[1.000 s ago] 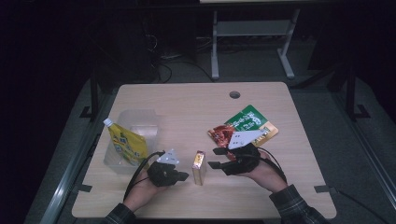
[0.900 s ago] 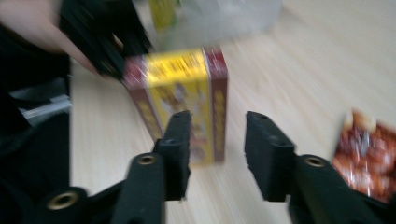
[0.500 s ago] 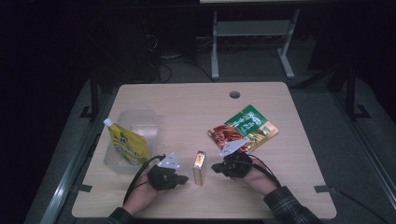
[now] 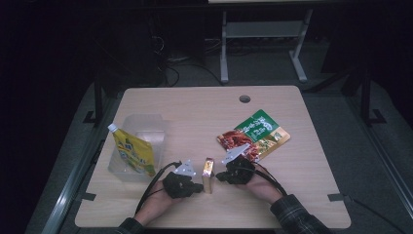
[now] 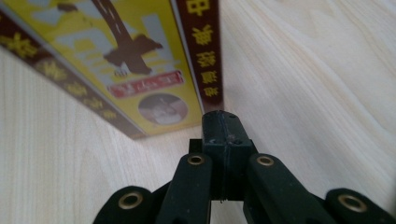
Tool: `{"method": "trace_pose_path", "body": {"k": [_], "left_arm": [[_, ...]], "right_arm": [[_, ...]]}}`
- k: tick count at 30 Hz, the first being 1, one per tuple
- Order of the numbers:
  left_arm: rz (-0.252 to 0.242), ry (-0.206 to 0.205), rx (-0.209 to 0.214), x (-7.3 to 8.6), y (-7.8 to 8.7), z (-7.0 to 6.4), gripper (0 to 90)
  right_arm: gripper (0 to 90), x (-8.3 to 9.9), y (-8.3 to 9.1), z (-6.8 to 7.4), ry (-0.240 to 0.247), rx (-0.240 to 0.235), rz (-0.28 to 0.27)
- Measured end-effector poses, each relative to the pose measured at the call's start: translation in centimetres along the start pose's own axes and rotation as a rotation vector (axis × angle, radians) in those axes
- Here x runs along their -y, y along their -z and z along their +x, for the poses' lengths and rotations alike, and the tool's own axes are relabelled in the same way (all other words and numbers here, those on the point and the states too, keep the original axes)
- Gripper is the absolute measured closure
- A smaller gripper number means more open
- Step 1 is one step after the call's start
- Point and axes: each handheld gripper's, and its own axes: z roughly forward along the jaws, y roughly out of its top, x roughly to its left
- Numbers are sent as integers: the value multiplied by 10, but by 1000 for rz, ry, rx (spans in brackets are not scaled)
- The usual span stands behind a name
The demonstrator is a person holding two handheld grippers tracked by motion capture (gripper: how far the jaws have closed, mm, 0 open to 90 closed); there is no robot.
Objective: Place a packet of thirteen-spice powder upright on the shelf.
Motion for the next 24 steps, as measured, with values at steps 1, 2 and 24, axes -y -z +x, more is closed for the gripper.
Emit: {"method": "trace_pose_path", "body": {"k": [1,2,24], "left_arm": [[-2,2,6,0,-1,0,897],[-5,2,7,0,-1,-1,897],[-53,-27,23,-9,-13,-10,897]], "right_arm": [[900,-1,-1,0,4,1,0],[900,-1,-2,1,-4,-4,-4],[900,-5,-6,-10,-36,-59,-70]]}}
